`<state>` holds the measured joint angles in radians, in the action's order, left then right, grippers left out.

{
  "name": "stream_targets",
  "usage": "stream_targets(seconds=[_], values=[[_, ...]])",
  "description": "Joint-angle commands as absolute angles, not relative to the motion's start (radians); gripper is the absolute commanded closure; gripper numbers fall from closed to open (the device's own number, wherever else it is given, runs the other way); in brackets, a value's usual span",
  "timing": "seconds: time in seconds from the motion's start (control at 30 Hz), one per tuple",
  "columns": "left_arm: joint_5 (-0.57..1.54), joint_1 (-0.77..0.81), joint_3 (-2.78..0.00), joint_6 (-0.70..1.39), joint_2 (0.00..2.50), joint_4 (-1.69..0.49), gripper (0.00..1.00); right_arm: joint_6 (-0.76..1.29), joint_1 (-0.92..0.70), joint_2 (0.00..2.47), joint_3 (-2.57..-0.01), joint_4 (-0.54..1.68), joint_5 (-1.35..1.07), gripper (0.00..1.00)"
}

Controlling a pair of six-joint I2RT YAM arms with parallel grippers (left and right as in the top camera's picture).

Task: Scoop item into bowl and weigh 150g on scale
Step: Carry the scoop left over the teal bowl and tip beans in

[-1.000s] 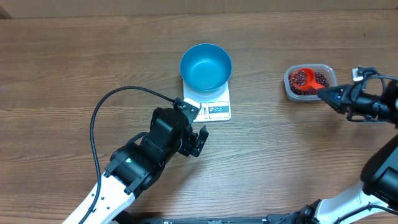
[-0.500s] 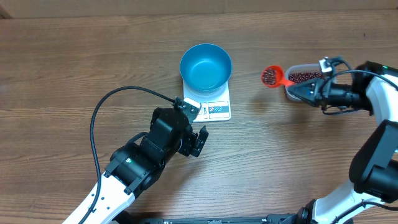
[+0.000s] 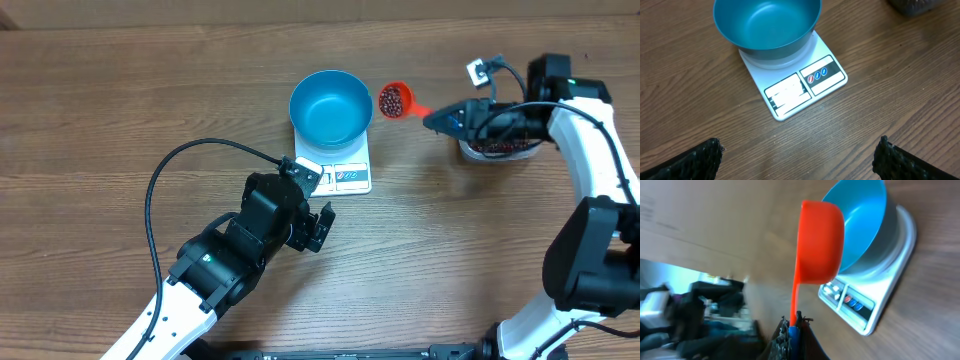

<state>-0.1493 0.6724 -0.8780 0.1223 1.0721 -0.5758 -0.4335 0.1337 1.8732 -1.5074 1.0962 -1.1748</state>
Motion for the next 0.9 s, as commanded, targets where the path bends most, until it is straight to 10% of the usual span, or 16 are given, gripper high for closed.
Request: stream_targets(seconds=[0.0,0.87], values=[[-0.138,0.668,-0.877,0.104,1.079,-0.575,0.00,-0.352,0.101,1.874,-1.536,1.050,-1.099,0.96],[-0.138,0.668,-0.877,0.104,1.079,-0.575,0.00,-0.376,-0.148,1.874,-1.536,0.760,-0.756,0.96]])
